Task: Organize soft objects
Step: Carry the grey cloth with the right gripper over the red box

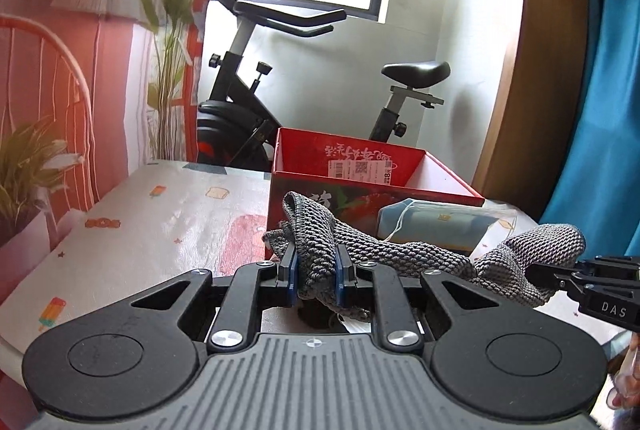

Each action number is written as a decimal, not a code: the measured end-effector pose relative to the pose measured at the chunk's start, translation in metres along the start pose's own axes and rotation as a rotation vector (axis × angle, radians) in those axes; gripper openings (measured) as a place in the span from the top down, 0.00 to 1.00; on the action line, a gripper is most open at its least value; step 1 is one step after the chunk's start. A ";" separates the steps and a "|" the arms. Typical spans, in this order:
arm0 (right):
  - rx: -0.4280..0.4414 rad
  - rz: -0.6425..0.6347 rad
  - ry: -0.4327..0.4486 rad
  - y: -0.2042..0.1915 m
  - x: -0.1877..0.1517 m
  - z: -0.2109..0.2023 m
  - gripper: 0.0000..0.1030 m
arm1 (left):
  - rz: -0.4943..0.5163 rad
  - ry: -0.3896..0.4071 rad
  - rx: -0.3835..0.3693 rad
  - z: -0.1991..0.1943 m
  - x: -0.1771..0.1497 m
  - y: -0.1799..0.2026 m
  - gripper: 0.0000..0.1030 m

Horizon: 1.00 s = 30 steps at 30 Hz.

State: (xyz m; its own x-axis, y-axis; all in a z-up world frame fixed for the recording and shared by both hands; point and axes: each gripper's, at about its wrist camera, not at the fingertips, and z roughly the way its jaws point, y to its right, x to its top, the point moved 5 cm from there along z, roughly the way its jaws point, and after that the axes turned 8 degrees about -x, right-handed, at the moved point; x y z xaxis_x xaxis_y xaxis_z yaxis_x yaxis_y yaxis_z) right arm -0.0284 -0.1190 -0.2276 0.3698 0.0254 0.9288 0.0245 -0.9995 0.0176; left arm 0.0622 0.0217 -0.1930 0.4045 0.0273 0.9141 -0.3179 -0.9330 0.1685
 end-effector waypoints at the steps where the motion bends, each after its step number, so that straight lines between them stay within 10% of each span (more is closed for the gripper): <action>1: 0.000 -0.004 0.001 -0.001 0.001 0.001 0.92 | -0.008 0.000 0.002 0.000 0.001 -0.001 0.82; 17: 0.002 -0.120 -0.005 0.024 0.115 0.072 0.92 | 0.024 -0.022 -0.010 0.074 0.093 -0.011 0.82; 30: -0.046 -0.268 -0.317 0.050 0.148 0.258 0.92 | 0.072 -0.231 -0.030 0.204 0.125 -0.033 0.82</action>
State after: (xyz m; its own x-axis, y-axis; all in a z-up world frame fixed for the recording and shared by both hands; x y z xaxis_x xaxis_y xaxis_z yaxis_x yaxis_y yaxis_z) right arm 0.2670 -0.1608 -0.1847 0.6237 0.2812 0.7293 0.1202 -0.9564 0.2660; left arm 0.2981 -0.0177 -0.1593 0.5641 -0.1253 0.8161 -0.3772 -0.9184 0.1197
